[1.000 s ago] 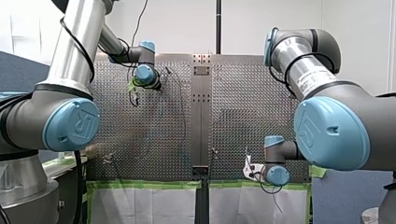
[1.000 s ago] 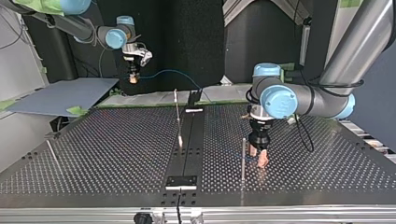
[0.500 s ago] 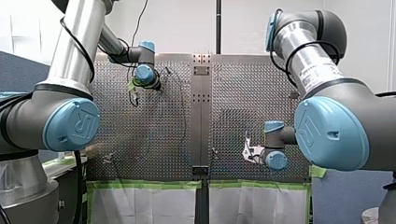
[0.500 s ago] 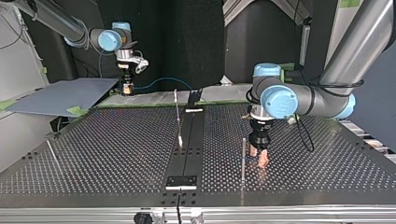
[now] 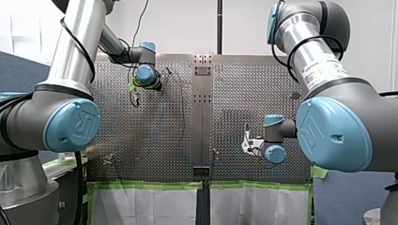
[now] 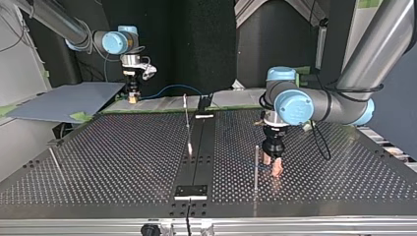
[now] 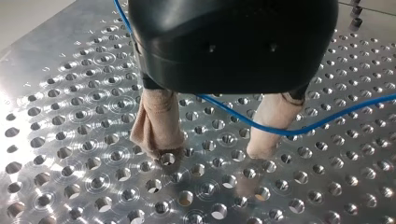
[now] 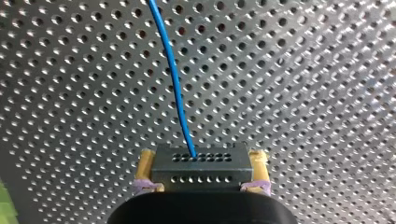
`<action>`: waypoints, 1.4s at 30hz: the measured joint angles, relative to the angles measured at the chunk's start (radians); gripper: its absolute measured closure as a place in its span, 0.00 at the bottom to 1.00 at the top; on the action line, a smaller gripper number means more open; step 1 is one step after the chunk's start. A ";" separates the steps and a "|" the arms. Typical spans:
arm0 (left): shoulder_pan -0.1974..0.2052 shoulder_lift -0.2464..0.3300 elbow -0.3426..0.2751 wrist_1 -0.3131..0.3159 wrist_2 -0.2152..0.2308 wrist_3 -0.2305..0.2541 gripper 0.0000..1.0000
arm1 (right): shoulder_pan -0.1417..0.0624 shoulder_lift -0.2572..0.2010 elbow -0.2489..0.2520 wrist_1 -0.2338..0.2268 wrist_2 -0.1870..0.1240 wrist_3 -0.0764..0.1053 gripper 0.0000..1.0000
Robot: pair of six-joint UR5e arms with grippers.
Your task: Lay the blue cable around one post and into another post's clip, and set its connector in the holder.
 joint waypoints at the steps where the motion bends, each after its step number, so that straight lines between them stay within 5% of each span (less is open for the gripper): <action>1: 0.000 0.000 0.000 0.000 0.000 0.000 0.00 | 0.003 0.009 0.000 -0.007 0.000 0.000 1.00; 16: -0.002 0.000 0.000 -0.001 -0.003 -0.009 0.00 | 0.012 0.078 0.000 -0.038 0.002 0.003 1.00; 33: -0.008 0.000 0.000 -0.003 0.001 -0.151 0.00 | 0.013 0.078 0.000 -0.044 0.003 0.004 1.00; 42: -0.005 0.002 -0.001 -0.072 0.000 -0.232 0.00 | 0.012 0.078 0.000 -0.045 0.003 0.003 1.00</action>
